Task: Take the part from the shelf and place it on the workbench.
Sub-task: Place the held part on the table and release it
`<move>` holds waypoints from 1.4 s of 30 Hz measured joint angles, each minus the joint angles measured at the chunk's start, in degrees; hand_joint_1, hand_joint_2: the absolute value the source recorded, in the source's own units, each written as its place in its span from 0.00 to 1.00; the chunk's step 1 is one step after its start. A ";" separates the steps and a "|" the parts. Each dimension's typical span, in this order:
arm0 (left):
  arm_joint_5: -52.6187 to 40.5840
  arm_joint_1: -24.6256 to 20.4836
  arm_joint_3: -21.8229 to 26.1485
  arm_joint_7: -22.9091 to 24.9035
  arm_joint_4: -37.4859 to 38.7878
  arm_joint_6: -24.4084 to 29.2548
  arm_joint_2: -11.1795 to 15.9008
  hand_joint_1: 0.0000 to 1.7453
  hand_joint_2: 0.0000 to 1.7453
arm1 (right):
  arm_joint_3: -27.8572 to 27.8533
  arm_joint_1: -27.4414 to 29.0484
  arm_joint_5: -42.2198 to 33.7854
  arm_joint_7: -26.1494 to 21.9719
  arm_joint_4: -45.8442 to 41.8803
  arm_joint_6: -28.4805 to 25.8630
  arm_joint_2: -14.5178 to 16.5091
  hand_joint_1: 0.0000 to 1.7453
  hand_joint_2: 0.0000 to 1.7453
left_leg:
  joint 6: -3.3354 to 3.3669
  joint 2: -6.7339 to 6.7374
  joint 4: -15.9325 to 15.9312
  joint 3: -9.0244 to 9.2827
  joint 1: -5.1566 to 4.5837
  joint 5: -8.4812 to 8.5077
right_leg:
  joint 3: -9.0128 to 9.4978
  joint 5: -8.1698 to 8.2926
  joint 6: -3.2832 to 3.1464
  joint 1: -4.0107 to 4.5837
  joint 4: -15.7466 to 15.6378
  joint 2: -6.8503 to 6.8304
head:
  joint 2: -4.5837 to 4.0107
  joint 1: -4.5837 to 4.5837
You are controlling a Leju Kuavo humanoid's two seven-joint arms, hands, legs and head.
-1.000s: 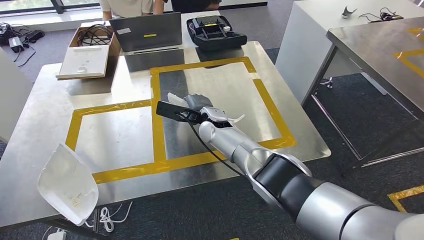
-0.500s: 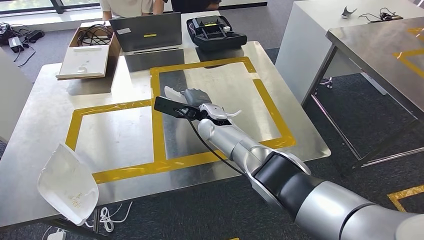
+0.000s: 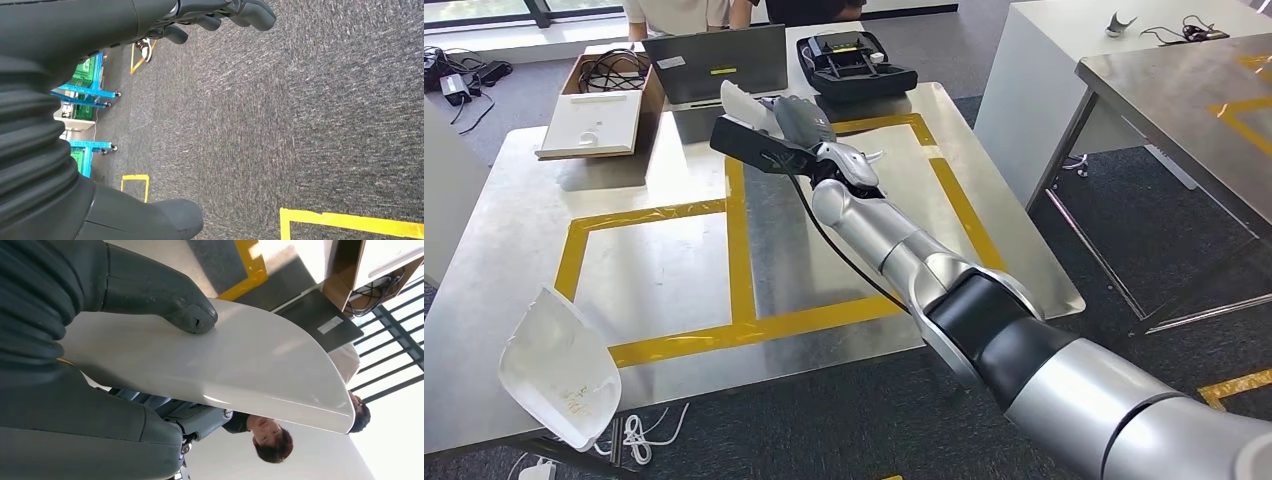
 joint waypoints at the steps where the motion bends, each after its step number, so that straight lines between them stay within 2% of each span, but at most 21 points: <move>1: 0.03 0.02 0.04 0.01 0.00 -0.01 -0.04 0.00 1.00 | 0.00 -0.18 0.13 0.03 -0.03 0.04 0.03 1.00 1.00 | 0.00 0.00 0.00 0.00 0.00 0.00 | 0.01 0.00 0.00 0.00 0.00 0.00 | 0.00 0.01; 11: 2.03 0.46 1.53 0.73 0.00 1.11 -0.70 0.00 1.00 | 0.15 -2.17 2.53 2.34 0.08 2.21 3.49 1.00 1.00 | 0.00 0.00 0.00 0.03 0.02 0.00 | 0.01 0.01 -0.03 0.02 0.01 -0.02 | 0.00 0.00; 28: 2.62 0.56 2.40 -1.49 0.00 1.52 -1.04 0.00 1.00 | 0.20 -2.72 3.12 2.33 0.54 3.20 4.28 1.00 1.00 | 0.00 -0.01 0.00 0.02 0.01 0.01 | 0.02 0.02 -0.02 0.02 0.00 -0.01 | 0.00 0.00; 32: 2.74 0.56 2.54 -1.58 0.00 1.74 -1.07 0.00 1.00 | 0.22 -2.76 3.17 2.33 0.65 3.27 4.30 0.00 0.00 | 0.00 -0.01 0.00 0.02 0.01 0.00 | 0.02 0.01 -0.02 0.02 0.00 -0.01 | 0.00 -0.01; 37: 3.80 0.58 3.22 -1.90 0.00 2.40 -1.11 0.00 1.00 | 0.22 -2.78 3.21 2.33 0.66 3.33 4.30 0.00 0.00 | 0.00 0.00 0.00 0.03 0.02 0.00 | 0.01 0.01 -0.02 0.02 0.00 -0.01 | 0.00 -0.01; 41: 4.12 0.59 3.48 -2.01 0.00 2.25 -1.11 0.00 0.00 | 0.22 -2.78 3.26 2.26 0.66 3.33 4.35 0.00 0.00 | 0.00 0.00 0.00 0.03 0.02 0.00 | 0.02 0.01 -0.02 0.02 0.00 -0.01 | 0.00 0.00; 42: 4.13 0.60 3.62 -2.00 0.00 2.16 -1.11 0.00 0.00 | 0.22 -2.78 3.29 2.24 0.66 3.32 4.40 0.00 0.00 | 0.00 0.00 0.00 0.03 0.02 0.01 | 0.02 0.01 -0.02 0.02 0.00 -0.01 | 0.00 0.01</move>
